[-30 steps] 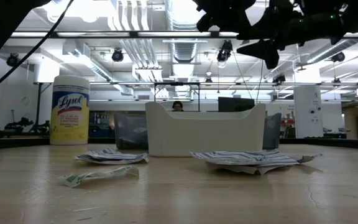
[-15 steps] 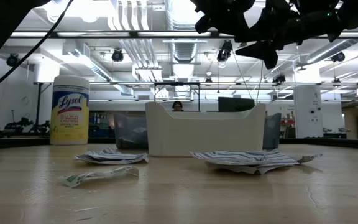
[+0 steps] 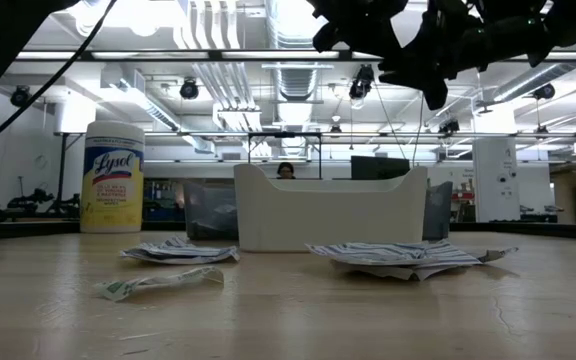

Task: Pick & Place First Aid Supplies
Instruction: Put the green bandage into the bottom right black bin

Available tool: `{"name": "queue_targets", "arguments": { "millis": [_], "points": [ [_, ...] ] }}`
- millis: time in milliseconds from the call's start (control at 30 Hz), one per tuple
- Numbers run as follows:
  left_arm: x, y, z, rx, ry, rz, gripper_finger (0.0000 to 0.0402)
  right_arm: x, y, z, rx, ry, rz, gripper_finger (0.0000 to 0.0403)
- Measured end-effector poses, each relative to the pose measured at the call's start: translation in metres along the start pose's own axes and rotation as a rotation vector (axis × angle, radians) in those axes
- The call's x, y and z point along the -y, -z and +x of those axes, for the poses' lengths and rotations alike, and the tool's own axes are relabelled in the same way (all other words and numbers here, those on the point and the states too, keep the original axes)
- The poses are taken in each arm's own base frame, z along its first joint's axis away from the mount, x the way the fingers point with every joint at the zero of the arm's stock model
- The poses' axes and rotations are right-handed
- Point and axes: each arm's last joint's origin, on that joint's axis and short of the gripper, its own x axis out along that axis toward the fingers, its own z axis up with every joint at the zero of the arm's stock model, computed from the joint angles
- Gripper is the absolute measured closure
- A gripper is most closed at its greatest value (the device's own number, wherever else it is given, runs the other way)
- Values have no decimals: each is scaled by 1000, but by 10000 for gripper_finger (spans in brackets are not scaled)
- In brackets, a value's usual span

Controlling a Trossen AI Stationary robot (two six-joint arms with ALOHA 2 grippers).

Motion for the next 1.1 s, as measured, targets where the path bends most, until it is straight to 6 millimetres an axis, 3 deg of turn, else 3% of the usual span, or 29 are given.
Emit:
{"name": "queue_targets", "arguments": {
  "millis": [433,867,1100],
  "points": [
    [0,0,0,-1,0,-3,401,0,0,0,-1,0,-9,390],
    [0,0,-1,-7,0,50,398,0,0,0,-2,0,-6,394],
    [-5,-1,-1,-11,-14,71,343,1,3,0,-32,12,6,395]
  ]
}}
